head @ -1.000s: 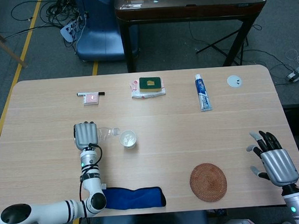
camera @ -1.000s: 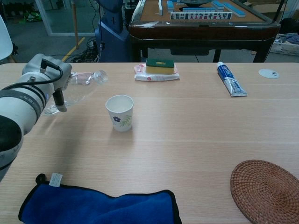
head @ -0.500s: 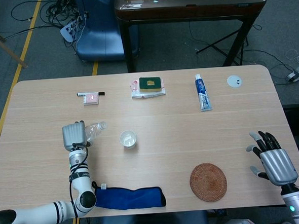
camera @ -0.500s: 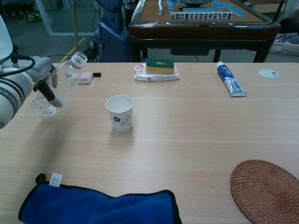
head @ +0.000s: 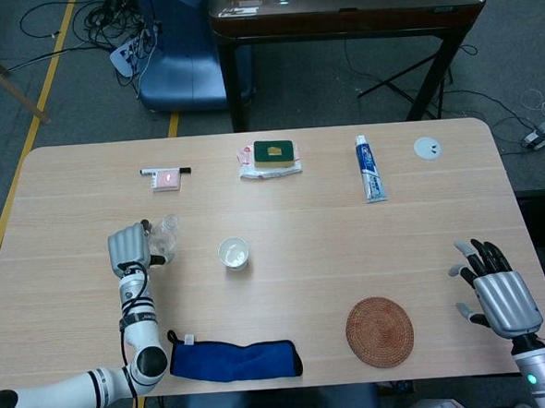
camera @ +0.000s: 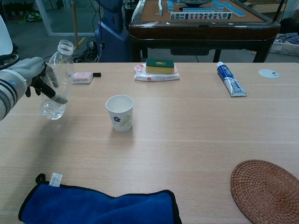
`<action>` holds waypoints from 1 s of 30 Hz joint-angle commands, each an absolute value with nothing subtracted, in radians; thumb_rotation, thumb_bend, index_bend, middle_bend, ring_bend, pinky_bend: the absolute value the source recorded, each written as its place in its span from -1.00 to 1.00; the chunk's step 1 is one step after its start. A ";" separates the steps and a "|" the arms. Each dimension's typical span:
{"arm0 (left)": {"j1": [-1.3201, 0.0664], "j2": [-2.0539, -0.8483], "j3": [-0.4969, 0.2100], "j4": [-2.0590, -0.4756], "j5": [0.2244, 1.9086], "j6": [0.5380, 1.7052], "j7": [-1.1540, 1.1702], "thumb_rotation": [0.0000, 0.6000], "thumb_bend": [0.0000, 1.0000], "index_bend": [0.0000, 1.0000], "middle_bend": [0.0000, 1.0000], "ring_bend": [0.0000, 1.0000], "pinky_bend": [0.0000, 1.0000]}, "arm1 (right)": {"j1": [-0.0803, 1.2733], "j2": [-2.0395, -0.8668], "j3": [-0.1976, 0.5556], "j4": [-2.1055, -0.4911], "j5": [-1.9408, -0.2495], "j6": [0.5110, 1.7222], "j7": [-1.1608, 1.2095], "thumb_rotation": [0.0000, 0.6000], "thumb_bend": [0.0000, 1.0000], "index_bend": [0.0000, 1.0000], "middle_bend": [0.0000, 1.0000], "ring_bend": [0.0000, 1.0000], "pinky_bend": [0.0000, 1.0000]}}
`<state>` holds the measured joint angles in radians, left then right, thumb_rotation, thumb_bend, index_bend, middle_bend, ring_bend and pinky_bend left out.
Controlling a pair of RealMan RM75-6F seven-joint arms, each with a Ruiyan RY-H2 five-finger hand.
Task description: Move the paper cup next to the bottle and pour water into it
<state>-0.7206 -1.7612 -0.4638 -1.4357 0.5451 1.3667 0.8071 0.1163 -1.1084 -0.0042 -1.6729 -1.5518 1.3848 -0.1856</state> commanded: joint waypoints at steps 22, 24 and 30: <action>-0.656 -1.837 -0.490 -1.301 0.606 1.318 0.502 1.00 -0.93 0.45 0.57 0.01 -0.04 | 0.115 -1.105 -0.004 -1.674 -1.552 1.389 -0.183 1.00 -0.62 -0.21 -0.79 -1.00 -0.84; -0.652 -1.832 -0.497 -1.299 0.588 1.302 0.501 1.00 -0.93 0.44 0.57 0.01 -0.04 | 0.115 -1.105 -0.004 -1.675 -1.552 1.389 -0.182 1.00 -0.62 -0.21 -0.79 -1.00 -0.84; -0.642 -1.830 -0.502 -1.282 0.577 1.271 0.470 1.00 -0.93 0.43 0.57 0.00 -0.07 | 0.115 -1.105 -0.005 -1.674 -1.553 1.388 -0.184 1.00 -0.62 -0.21 -0.79 -1.00 -0.84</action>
